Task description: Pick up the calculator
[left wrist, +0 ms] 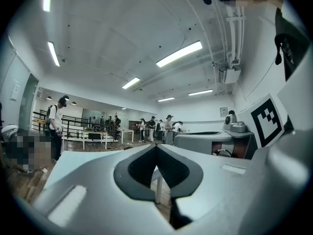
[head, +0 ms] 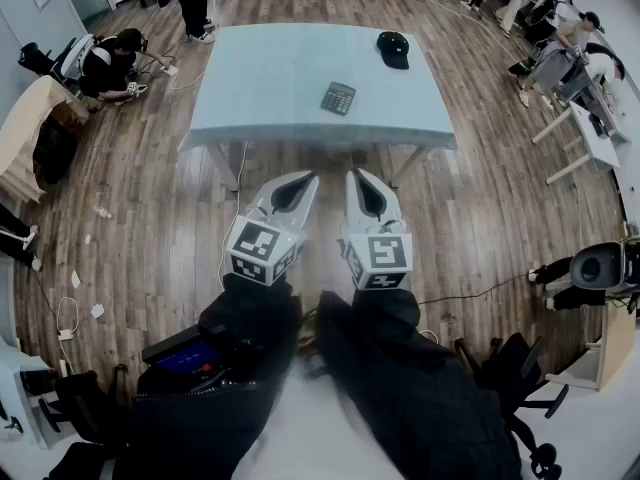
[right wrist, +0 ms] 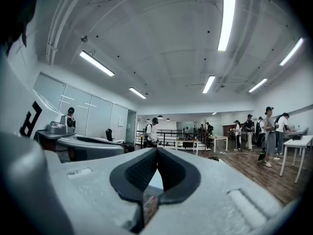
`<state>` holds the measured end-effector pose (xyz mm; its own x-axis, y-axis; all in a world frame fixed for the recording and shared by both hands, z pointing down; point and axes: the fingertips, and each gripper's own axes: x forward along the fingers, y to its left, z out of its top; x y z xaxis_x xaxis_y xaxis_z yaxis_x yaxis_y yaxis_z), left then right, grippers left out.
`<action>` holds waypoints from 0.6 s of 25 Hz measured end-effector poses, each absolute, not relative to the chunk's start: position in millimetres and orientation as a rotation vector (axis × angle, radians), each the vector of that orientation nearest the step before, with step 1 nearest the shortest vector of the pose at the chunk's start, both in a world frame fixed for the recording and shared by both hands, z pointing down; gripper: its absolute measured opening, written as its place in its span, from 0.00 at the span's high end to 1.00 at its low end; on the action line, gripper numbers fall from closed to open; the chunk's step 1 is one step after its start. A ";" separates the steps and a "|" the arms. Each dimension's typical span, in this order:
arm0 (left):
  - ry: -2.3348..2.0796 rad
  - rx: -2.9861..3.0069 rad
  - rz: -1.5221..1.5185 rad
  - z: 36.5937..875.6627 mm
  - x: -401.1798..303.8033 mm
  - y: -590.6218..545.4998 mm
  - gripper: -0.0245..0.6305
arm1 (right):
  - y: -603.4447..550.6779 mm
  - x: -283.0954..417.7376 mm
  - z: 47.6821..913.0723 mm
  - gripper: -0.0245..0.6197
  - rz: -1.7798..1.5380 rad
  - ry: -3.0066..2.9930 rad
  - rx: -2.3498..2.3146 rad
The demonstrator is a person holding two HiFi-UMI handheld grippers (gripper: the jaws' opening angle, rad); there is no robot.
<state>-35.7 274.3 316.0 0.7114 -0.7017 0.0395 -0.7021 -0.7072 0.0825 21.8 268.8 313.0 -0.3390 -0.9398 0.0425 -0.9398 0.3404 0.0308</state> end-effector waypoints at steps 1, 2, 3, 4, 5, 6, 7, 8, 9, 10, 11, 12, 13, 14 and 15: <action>-1.163 2.824 0.006 315.0 -37.4 270.3 0.96 | 264.5 19.6 312.5 0.97 -0.008 -2.531 1.767; -1.167 2.827 0.006 314.5 -39.1 266.7 0.96 | 260.7 17.3 312.2 0.97 -0.013 -2.535 1.758; -1.172 2.831 0.007 314.5 -40.6 263.6 0.96 | 257.7 15.1 312.2 0.97 -0.016 -2.540 1.747; -1.177 2.835 0.010 315.1 -41.9 261.4 0.96 | 255.9 13.0 312.5 0.97 -0.019 -2.546 1.737; -1.180 2.837 0.013 315.9 -42.5 260.3 0.96 | 255.1 11.3 312.7 0.96 -0.022 -2.551 1.729; -1.176 2.839 0.012 315.7 -41.9 260.4 0.96 | 255.2 10.1 312.9 0.96 -0.025 -2.553 1.723; -1.169 2.840 0.007 314.6 -40.5 261.3 0.96 | 255.9 9.7 312.9 0.96 -0.027 -2.551 1.721; -1.162 2.842 0.002 313.5 -38.9 262.3 0.96 | 256.9 10.1 312.7 0.96 -0.028 -2.549 1.723; -1.157 2.844 0.000 312.9 -37.4 263.2 0.96 | 257.8 11.3 312.3 0.96 -0.027 -2.545 1.729; -1.152 2.844 -0.001 312.8 -36.2 263.7 0.96 | 258.3 13.1 311.7 0.96 -0.025 -2.542 1.739; -1.148 2.844 0.001 313.3 -35.1 263.8 0.96 | 258.5 15.3 311.3 0.96 -0.023 -2.538 1.752; -1.144 2.842 0.003 314.2 -34.5 263.8 0.96 | 258.5 17.3 311.4 0.96 -0.019 -2.534 1.763; -1.141 2.839 0.005 315.6 -34.5 263.5 0.96 | 258.2 18.7 312.5 0.96 -0.013 -2.529 1.772; -1.138 2.835 0.007 317.4 -35.3 263.0 0.96 | 257.8 19.2 314.3 0.96 -0.007 -2.522 1.778; -1.135 2.830 0.008 319.2 -36.7 262.2 0.96 | 257.4 19.0 316.3 0.96 0.000 -2.516 1.782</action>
